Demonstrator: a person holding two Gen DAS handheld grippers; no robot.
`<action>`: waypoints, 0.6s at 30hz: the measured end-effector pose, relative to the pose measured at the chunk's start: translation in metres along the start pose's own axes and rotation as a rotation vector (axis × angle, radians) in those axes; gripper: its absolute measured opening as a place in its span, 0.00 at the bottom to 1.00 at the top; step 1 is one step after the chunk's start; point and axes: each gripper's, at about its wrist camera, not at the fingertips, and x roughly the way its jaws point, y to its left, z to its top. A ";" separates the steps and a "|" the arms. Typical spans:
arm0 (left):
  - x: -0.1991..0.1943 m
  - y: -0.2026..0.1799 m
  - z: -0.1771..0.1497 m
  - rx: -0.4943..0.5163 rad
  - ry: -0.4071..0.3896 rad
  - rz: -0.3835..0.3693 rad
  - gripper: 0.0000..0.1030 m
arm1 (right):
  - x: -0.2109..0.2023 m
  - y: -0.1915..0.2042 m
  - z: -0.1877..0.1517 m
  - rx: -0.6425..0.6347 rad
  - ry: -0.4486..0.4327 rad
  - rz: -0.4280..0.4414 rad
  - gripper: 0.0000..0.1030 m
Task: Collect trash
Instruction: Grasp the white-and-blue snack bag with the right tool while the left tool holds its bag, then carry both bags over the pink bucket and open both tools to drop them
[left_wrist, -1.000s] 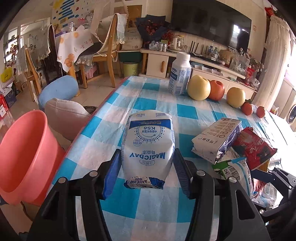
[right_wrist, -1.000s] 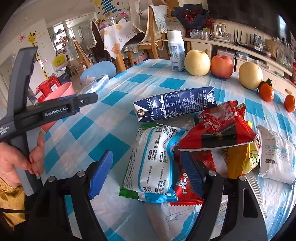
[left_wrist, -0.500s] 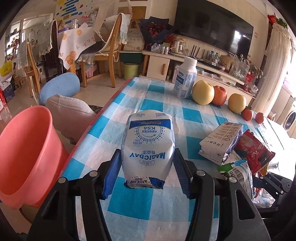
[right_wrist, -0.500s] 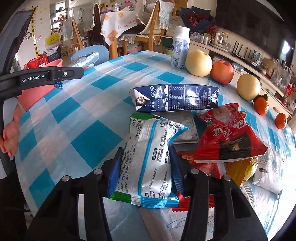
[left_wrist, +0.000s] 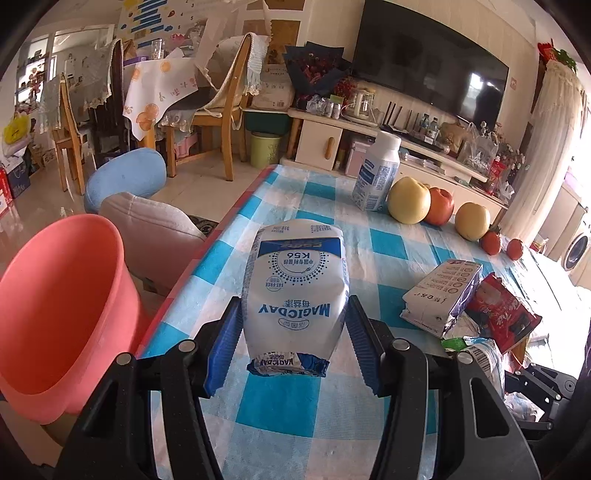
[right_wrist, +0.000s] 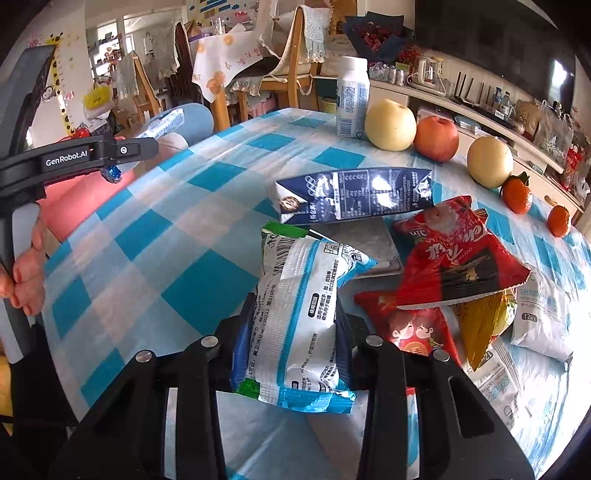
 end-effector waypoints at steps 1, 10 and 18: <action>-0.002 0.002 0.000 -0.004 -0.004 0.000 0.56 | -0.002 0.002 0.002 0.006 -0.005 0.005 0.37; -0.015 0.023 0.006 -0.054 -0.045 0.013 0.55 | -0.027 0.025 0.026 0.034 -0.076 0.045 0.37; -0.030 0.051 0.012 -0.115 -0.087 0.051 0.56 | -0.038 0.055 0.059 0.049 -0.126 0.132 0.37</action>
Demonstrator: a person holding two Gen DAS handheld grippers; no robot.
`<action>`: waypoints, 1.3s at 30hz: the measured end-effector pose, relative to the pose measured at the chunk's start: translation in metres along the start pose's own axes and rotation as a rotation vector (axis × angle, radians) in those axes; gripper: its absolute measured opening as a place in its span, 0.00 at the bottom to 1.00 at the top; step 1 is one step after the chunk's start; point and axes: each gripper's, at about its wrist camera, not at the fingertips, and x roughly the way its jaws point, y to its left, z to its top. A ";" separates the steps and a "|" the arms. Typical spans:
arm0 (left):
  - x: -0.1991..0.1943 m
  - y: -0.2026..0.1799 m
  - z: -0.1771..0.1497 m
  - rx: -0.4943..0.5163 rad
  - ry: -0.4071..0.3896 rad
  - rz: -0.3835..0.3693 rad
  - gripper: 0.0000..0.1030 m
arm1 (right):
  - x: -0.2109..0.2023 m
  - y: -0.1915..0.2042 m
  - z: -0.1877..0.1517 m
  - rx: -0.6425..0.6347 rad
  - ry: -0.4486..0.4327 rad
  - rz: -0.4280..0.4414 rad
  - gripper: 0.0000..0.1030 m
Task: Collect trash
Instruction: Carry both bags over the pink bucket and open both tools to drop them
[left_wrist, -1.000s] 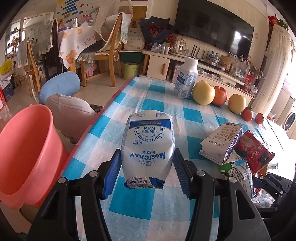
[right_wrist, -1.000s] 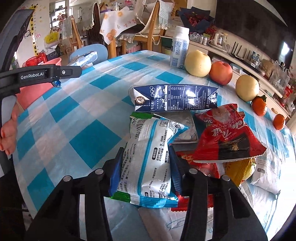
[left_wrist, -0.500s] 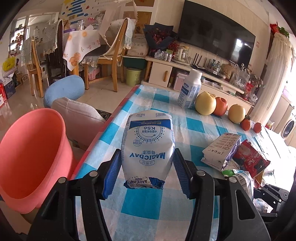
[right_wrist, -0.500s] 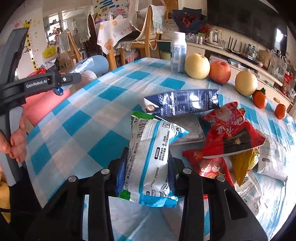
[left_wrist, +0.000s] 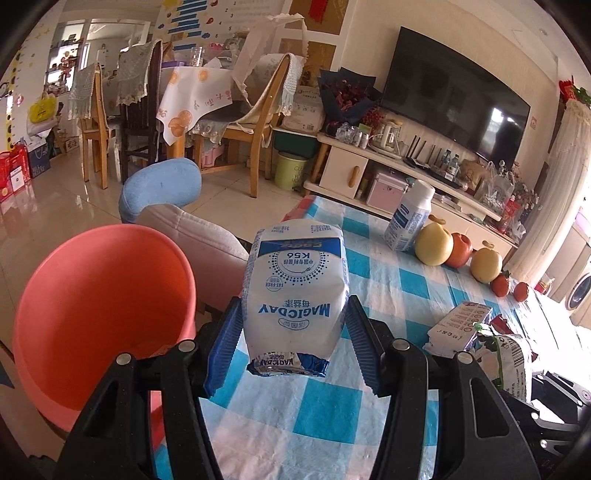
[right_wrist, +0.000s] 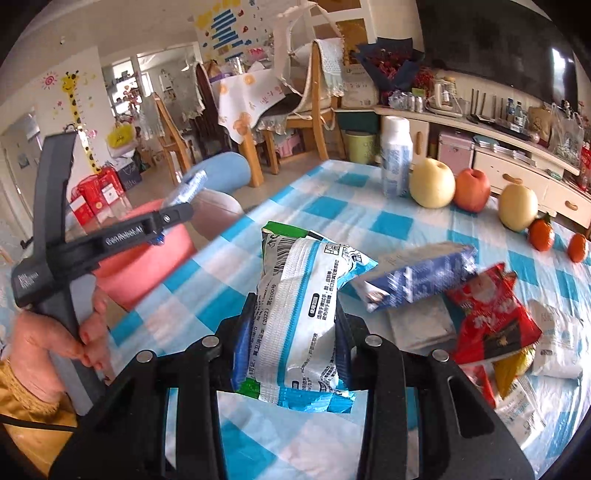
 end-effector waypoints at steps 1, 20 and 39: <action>-0.002 0.005 0.002 -0.009 -0.007 0.011 0.56 | 0.001 0.007 0.005 -0.007 -0.004 0.012 0.37; -0.018 0.166 0.022 -0.367 -0.046 0.256 0.56 | 0.076 0.159 0.091 -0.160 -0.023 0.290 0.38; -0.011 0.199 0.012 -0.502 -0.049 0.330 0.90 | 0.077 0.157 0.078 -0.083 -0.060 0.206 0.89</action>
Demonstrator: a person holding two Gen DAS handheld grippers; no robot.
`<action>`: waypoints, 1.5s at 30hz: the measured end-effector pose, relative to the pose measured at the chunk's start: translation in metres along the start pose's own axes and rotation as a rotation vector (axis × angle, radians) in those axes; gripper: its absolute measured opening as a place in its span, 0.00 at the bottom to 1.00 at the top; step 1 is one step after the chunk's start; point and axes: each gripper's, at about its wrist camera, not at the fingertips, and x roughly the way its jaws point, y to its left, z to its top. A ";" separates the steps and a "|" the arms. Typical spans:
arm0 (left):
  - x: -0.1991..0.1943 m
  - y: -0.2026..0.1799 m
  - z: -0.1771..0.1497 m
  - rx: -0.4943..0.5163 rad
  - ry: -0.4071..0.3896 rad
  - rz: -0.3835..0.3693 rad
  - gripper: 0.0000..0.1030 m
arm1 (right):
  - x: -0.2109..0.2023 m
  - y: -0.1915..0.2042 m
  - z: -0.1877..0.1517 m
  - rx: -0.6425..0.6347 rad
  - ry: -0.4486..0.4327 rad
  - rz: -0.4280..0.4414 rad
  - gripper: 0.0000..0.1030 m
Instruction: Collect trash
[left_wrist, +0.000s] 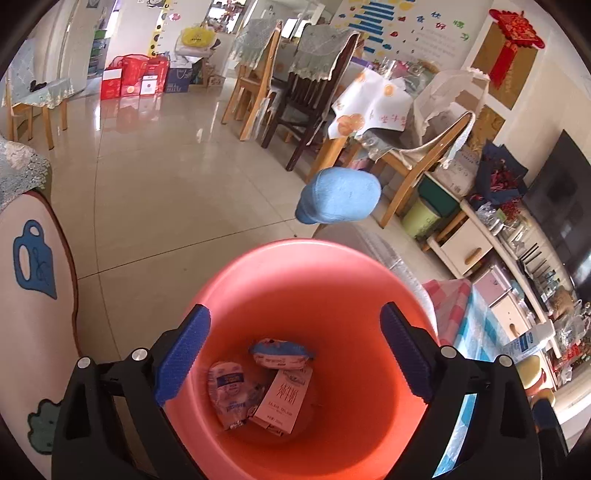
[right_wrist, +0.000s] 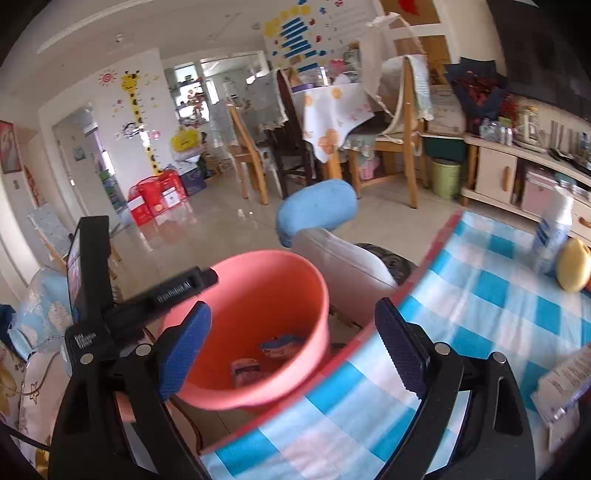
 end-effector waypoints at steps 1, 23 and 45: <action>-0.001 -0.001 -0.001 0.001 -0.013 -0.012 0.90 | -0.006 -0.005 -0.004 0.008 -0.001 -0.021 0.91; -0.049 -0.093 -0.057 0.306 -0.210 -0.268 0.92 | -0.099 -0.048 -0.096 0.018 0.027 -0.212 0.92; -0.076 -0.126 -0.122 0.547 -0.114 -0.294 0.92 | -0.155 -0.070 -0.144 -0.014 -0.031 -0.333 0.93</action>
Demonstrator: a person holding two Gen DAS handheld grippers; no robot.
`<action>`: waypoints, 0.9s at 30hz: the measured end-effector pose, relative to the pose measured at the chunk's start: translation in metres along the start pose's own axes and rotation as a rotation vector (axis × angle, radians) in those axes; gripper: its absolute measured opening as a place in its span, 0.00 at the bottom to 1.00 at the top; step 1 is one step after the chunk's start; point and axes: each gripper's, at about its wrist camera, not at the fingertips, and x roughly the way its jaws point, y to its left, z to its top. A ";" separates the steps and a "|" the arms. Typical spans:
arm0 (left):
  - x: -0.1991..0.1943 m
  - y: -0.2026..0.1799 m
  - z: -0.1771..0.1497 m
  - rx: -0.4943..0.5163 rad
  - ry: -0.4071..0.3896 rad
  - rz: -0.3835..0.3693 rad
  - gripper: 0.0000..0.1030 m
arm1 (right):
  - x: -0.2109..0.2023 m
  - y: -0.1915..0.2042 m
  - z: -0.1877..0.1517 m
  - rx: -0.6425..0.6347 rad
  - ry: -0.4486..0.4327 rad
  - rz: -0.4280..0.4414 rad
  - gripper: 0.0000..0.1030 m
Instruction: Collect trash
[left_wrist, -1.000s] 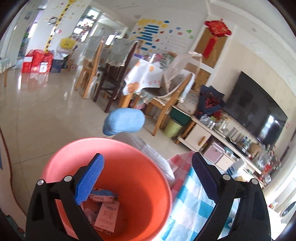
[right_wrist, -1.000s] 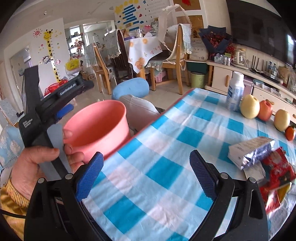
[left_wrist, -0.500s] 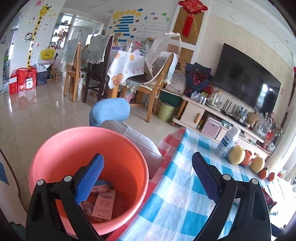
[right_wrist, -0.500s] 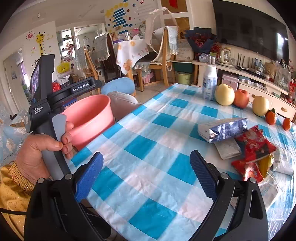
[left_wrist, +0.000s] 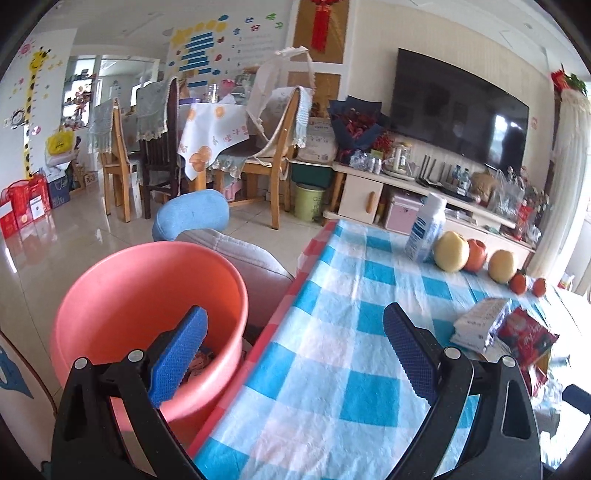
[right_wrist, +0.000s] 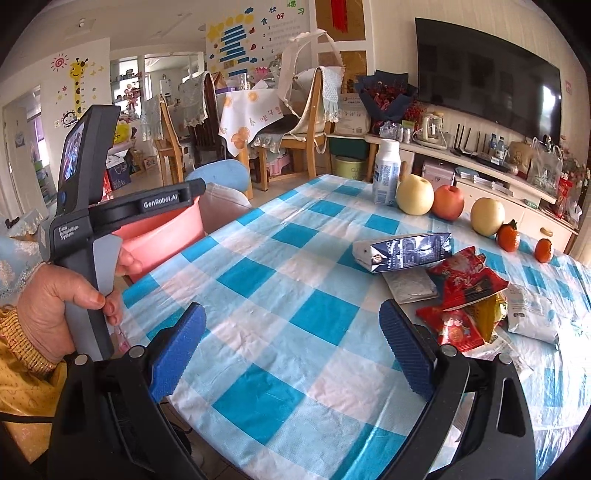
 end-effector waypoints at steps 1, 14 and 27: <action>-0.002 -0.004 -0.002 0.010 0.002 -0.004 0.92 | -0.002 -0.002 -0.001 0.003 -0.004 -0.002 0.93; -0.021 -0.044 -0.024 0.097 0.063 -0.078 0.92 | -0.030 -0.032 -0.009 0.010 -0.078 -0.037 0.93; -0.030 -0.087 -0.032 0.176 0.104 -0.170 0.92 | -0.062 -0.084 -0.025 0.158 -0.130 -0.062 0.93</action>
